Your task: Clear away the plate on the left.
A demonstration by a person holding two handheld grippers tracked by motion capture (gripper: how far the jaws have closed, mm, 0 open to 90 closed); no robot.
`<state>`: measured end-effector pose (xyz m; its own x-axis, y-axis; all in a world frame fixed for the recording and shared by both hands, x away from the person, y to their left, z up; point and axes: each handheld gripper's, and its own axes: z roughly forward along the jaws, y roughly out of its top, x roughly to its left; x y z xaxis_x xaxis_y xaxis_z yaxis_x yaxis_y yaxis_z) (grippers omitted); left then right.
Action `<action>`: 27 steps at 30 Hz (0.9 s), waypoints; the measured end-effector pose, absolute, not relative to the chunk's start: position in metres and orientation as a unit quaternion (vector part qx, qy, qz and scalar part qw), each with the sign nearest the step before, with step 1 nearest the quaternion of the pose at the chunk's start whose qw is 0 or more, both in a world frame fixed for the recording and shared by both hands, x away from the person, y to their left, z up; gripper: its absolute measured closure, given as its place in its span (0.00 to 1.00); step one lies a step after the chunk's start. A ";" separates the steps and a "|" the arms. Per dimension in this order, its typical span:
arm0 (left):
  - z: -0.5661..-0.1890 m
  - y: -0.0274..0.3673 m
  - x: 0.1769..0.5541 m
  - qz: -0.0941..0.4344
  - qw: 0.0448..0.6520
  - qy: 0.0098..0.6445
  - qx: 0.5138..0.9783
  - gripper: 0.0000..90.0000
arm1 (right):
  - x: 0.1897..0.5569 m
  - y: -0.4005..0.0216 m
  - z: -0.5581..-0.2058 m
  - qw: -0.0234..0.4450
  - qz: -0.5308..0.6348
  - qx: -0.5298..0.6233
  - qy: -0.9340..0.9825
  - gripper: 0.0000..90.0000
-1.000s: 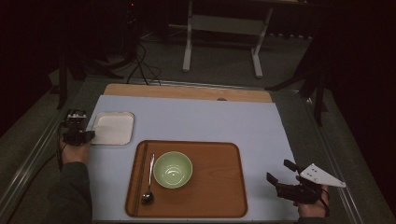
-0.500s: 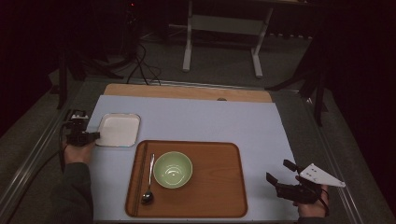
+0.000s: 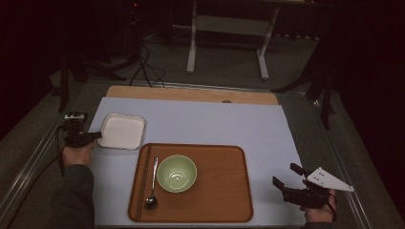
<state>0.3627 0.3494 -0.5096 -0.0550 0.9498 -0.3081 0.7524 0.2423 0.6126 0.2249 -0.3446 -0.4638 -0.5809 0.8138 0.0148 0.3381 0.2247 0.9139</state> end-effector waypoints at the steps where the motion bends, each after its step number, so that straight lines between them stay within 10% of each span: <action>1: -0.508 0.350 0.362 0.145 0.341 0.711 0.598 1.00 | 0.225 -0.345 -0.464 0.244 0.487 0.388 0.743 0.16; 27: -0.446 0.315 0.364 0.152 0.410 0.635 0.637 1.00 | 0.225 -0.344 -0.464 0.244 0.486 0.386 0.745 0.16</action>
